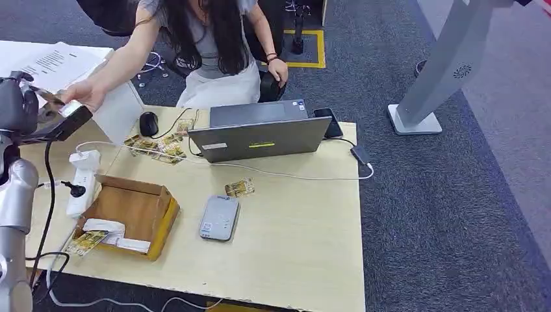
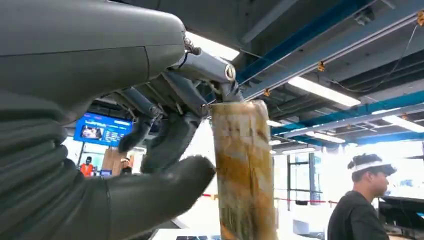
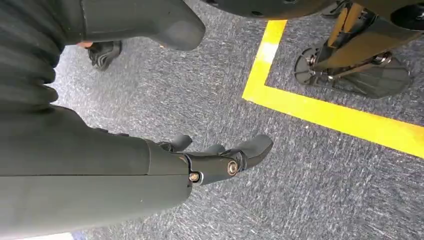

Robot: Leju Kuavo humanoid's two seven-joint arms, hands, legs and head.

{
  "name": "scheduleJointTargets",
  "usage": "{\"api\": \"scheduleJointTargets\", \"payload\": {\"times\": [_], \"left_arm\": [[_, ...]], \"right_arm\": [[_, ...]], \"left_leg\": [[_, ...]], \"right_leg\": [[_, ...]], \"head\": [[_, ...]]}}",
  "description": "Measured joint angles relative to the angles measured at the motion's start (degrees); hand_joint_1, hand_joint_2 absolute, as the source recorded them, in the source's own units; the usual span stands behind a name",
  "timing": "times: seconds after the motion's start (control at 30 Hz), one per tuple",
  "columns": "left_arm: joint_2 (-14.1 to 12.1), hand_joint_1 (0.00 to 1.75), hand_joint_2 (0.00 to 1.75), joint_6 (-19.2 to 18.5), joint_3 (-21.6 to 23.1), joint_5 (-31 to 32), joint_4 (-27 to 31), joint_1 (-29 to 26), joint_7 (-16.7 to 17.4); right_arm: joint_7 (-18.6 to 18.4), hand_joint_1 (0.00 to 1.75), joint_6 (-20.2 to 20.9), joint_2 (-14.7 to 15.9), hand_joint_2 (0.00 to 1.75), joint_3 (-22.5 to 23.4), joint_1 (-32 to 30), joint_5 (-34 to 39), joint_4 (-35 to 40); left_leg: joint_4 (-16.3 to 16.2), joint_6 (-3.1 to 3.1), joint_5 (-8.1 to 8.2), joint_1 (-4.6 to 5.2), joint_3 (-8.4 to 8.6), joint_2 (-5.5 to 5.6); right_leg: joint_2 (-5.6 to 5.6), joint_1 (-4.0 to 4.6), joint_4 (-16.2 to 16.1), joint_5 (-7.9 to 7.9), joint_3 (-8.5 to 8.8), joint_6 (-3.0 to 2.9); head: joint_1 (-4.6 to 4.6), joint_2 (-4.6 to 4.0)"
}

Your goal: Pass the card to the sensor for recognition and then transmit it.

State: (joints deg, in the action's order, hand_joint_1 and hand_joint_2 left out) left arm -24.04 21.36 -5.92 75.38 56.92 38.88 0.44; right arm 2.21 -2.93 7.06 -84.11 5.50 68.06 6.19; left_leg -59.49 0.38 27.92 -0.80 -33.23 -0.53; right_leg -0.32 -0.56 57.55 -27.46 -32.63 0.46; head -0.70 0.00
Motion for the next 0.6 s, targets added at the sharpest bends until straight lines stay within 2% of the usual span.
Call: {"api": "scheduleJointTargets", "payload": {"times": [0.43, 0.53, 0.6], "left_arm": [[0.15, 0.0, 1.75, 0.17, 0.0, -1.81, 0.83, -3.6, -0.89], [0.28, 0.0, 1.75, 2.08, 0.0, -4.53, 3.48, -6.44, -3.22], [0.66, 0.0, 1.75, 4.22, -0.09, -8.23, 7.7, -10.5, -5.78]], "right_arm": [[-0.15, 0.0, -0.04, 0.0, 1.75, -0.07, -0.01, 0.83, 0.02], [-0.15, 0.0, -0.15, 0.0, 1.75, -0.11, -0.02, 1.34, 0.0], [-0.15, 0.0, -0.64, 0.0, 1.75, -0.11, -0.08, 2.04, 0.02]], "left_leg": [[0.0, 0.0, 0.0, 0.0, 0.0, -0.01], [0.0, -0.01, 0.01, 0.01, 0.0, -0.02], [0.02, 0.02, 0.04, 0.02, -0.01, -0.1]], "right_leg": [[0.01, 0.0, 0.0, 0.0, 0.0, 0.0], [0.02, -0.01, 0.0, -0.01, 0.0, 0.0], [0.09, -0.02, 0.0, -0.02, 0.0, 0.01]], "head": [[-0.02, 0.0], [-0.02, 0.0], [0.0, 0.0]]}}
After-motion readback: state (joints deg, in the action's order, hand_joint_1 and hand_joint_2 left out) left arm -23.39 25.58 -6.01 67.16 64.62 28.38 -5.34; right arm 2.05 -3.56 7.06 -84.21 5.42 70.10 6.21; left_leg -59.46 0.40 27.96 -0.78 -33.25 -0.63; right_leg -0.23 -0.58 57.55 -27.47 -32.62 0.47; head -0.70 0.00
